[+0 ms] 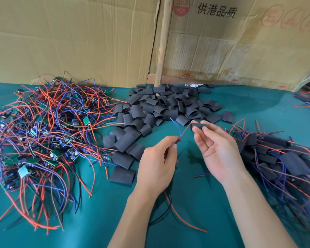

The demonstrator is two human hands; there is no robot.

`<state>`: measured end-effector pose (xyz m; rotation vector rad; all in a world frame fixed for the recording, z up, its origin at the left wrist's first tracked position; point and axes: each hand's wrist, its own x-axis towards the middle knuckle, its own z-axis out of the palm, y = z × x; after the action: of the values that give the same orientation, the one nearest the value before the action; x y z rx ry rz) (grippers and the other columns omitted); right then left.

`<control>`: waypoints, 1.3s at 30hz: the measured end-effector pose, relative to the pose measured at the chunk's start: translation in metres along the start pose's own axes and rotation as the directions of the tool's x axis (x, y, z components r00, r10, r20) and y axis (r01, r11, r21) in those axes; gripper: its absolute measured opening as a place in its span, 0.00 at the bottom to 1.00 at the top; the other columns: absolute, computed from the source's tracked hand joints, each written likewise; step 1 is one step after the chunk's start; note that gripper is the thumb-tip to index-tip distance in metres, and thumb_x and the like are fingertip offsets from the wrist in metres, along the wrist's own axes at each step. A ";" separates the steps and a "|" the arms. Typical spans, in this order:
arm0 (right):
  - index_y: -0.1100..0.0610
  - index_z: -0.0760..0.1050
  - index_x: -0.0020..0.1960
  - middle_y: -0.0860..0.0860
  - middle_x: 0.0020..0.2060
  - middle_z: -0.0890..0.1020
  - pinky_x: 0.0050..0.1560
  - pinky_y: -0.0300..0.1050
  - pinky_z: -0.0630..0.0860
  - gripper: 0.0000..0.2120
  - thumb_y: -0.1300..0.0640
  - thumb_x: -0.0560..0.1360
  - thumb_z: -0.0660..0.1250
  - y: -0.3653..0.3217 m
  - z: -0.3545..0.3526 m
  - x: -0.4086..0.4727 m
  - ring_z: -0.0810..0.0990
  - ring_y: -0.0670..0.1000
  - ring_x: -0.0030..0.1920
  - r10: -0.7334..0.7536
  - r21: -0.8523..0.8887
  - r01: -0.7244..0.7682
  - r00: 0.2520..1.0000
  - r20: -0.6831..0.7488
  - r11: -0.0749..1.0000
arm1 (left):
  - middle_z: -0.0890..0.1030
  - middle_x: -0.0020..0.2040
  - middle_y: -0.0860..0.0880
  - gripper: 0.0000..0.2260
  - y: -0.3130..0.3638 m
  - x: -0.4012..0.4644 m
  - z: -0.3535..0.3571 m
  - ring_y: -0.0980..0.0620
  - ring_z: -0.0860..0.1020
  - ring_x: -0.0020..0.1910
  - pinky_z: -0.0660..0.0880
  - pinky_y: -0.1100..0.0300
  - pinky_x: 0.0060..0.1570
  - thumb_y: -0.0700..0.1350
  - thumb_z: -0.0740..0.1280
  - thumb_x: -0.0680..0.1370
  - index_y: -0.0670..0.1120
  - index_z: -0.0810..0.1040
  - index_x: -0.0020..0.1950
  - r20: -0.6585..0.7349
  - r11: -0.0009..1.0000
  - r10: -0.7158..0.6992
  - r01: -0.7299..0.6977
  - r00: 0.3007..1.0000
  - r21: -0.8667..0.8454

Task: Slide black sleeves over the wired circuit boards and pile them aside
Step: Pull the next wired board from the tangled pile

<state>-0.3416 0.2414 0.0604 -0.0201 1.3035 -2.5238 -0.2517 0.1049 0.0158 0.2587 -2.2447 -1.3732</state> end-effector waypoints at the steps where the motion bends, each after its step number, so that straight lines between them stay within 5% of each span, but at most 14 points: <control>1: 0.62 0.78 0.53 0.59 0.49 0.87 0.43 0.39 0.82 0.07 0.70 0.81 0.63 0.000 0.000 0.000 0.88 0.52 0.48 -0.004 -0.004 0.004 1.000 0.001 1.000 | 0.80 0.33 0.54 0.10 0.000 0.000 0.000 0.56 0.71 0.27 0.65 0.66 0.29 0.49 0.59 0.82 0.59 0.78 0.57 0.002 1.000 -0.001 0.001 1.000 -0.005; 13: 0.61 0.79 0.49 0.50 0.39 0.87 0.39 0.35 0.81 0.07 0.69 0.81 0.64 -0.002 -0.003 0.002 0.88 0.49 0.43 -0.021 0.074 0.026 0.998 -0.066 0.997 | 0.80 0.32 0.55 0.09 0.002 0.000 -0.001 0.59 0.71 0.26 0.62 0.69 0.29 0.47 0.61 0.82 0.58 0.79 0.53 0.037 1.000 -0.019 0.020 0.999 -0.021; 18: 0.60 0.81 0.54 0.50 0.36 0.84 0.37 0.37 0.81 0.08 0.69 0.80 0.66 0.001 -0.002 0.001 0.88 0.51 0.41 -0.060 -0.148 0.056 0.998 -0.020 0.987 | 0.79 0.31 0.56 0.09 0.003 0.000 -0.002 0.59 0.72 0.26 0.63 0.70 0.29 0.46 0.61 0.82 0.58 0.79 0.53 0.035 0.999 -0.007 0.008 0.999 -0.032; 30: 0.54 0.85 0.58 0.49 0.36 0.79 0.34 0.38 0.79 0.15 0.61 0.72 0.71 0.004 0.000 -0.002 0.85 0.51 0.37 0.069 -0.184 -0.031 0.977 0.203 0.982 | 0.80 0.32 0.53 0.08 0.006 0.000 -0.003 0.59 0.73 0.26 0.64 0.68 0.29 0.47 0.59 0.80 0.58 0.77 0.51 0.040 1.000 -0.016 0.016 0.999 -0.011; 35: 0.56 0.85 0.57 0.51 0.38 0.80 0.34 0.38 0.78 0.14 0.64 0.73 0.68 0.008 0.001 -0.003 0.82 0.50 0.35 0.136 -0.161 -0.094 0.951 0.277 0.983 | 0.82 0.34 0.54 0.08 0.008 0.000 -0.004 0.54 0.78 0.28 0.77 0.54 0.35 0.47 0.57 0.78 0.56 0.75 0.46 0.045 0.995 -0.083 0.086 0.996 -0.052; 39: 0.55 0.86 0.52 0.56 0.43 0.77 0.28 0.38 0.69 0.14 0.67 0.76 0.65 0.010 0.004 -0.007 0.75 0.49 0.30 0.125 -0.299 -0.030 0.945 0.302 0.954 | 0.81 0.36 0.51 0.08 0.011 0.001 -0.004 0.46 0.79 0.35 0.77 0.48 0.41 0.47 0.58 0.78 0.52 0.77 0.44 -0.005 0.996 -0.058 0.057 0.998 -0.070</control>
<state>-0.3318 0.2346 0.0559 -0.4138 1.4886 -2.1281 -0.2493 0.1069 0.0273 0.3062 -2.1944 -1.4750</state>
